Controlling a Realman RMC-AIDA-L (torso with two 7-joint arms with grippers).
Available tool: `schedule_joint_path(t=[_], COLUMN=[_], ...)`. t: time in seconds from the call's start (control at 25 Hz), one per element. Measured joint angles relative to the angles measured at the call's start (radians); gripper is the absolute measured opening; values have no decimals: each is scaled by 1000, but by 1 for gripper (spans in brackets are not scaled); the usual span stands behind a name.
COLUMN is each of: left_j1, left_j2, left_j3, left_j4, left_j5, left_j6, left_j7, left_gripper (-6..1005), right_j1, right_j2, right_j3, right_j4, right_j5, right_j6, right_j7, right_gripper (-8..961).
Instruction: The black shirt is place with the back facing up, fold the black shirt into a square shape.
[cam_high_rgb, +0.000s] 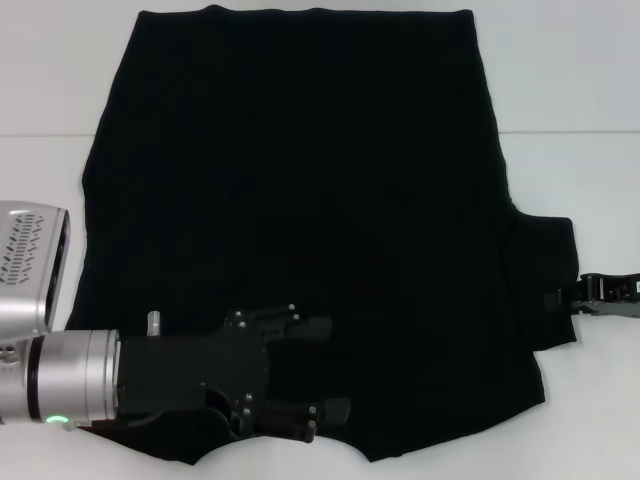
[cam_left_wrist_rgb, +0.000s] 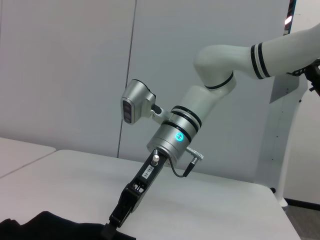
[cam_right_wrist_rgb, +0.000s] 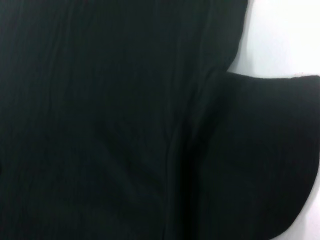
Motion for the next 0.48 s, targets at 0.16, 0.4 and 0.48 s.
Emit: schedule_joint_path(t=[0.16, 0.4, 0.48], left_j1=[-1, -3, -3], left_j2=[0, 0, 0], left_j3=[0, 0, 0], left_j4=[1, 1, 1], left_j5=[-1, -8, -11], left_j6=[-1, -9, -10], left_j7=[-5, -12, -14], left_gripper=[896, 895, 895], right_j1=[0, -14, -21], right_j2=[0, 2, 2], right_j3=[1, 7, 23], right_j4=[3, 3, -1], right_j5=[1, 5, 5], right_j6=[6, 29, 31], right_j7=[-4, -11, -21], right_gripper=[357, 124, 54])
